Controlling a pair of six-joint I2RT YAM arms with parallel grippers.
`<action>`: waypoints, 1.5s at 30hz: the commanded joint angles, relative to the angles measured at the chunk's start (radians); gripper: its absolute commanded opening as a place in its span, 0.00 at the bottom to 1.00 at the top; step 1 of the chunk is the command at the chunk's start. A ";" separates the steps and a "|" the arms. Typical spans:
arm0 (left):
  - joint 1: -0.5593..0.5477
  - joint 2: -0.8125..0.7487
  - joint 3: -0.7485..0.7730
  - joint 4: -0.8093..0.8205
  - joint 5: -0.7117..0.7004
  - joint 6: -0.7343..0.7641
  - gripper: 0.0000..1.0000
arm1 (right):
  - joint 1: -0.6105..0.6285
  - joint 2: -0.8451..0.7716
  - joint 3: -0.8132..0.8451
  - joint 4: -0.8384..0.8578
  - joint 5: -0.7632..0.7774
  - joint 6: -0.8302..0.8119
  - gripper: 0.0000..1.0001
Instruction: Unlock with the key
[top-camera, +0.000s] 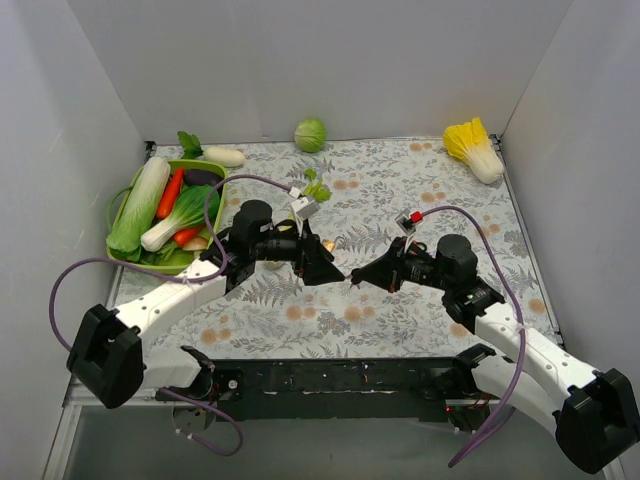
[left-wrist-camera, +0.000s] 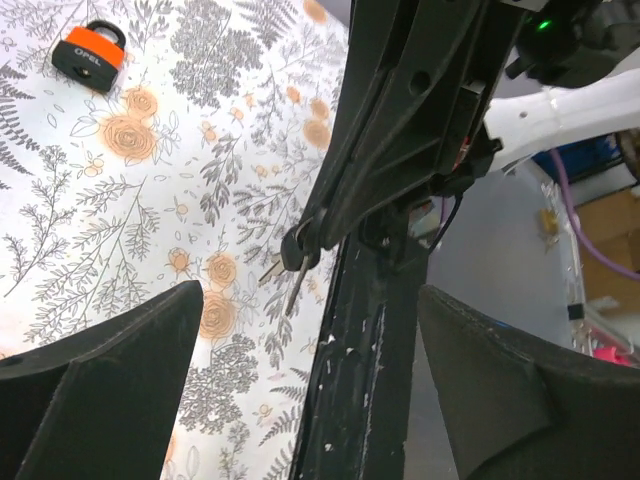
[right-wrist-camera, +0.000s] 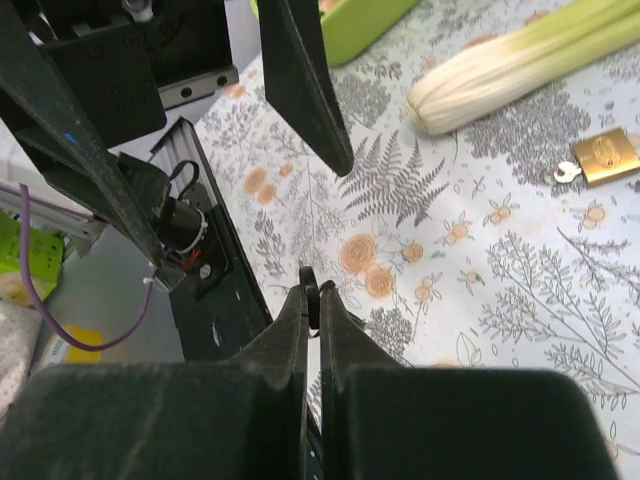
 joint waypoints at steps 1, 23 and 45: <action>0.013 -0.115 -0.151 0.410 -0.044 -0.337 0.89 | -0.003 -0.048 -0.035 0.249 0.026 0.147 0.01; -0.021 -0.065 -0.192 0.676 0.091 -0.577 0.62 | -0.003 -0.062 -0.142 0.620 0.039 0.364 0.01; -0.024 -0.070 -0.198 0.636 0.064 -0.546 0.00 | -0.003 -0.044 -0.165 0.627 0.051 0.371 0.01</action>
